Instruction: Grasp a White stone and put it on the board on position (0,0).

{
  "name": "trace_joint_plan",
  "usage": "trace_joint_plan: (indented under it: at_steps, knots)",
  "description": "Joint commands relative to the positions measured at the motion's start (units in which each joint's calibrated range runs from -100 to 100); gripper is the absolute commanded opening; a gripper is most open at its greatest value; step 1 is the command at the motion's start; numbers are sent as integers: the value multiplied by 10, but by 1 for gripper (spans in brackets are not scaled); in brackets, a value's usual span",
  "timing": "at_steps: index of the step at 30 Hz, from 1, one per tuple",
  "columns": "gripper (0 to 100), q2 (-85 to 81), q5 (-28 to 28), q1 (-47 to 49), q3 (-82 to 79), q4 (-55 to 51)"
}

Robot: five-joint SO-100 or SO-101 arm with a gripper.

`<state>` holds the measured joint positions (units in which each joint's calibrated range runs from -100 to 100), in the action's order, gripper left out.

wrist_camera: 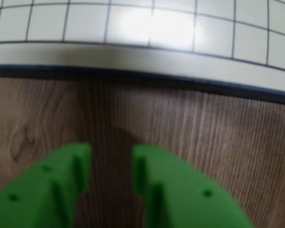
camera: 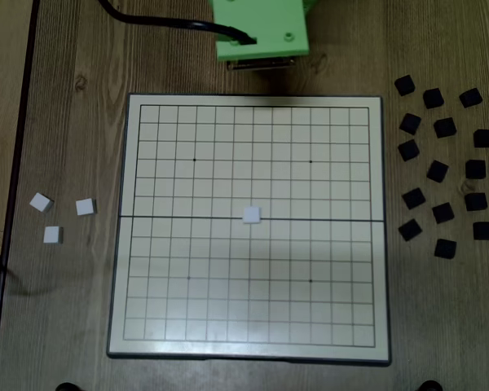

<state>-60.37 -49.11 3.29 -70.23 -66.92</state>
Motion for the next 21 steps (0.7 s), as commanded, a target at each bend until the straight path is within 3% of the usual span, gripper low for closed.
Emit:
trace_joint_plan:
  at_steps: [1, 21]
  knots:
    - [6, -70, -2, -10, -43, 11]
    - [6, -227, 27, -67, -229, -8]
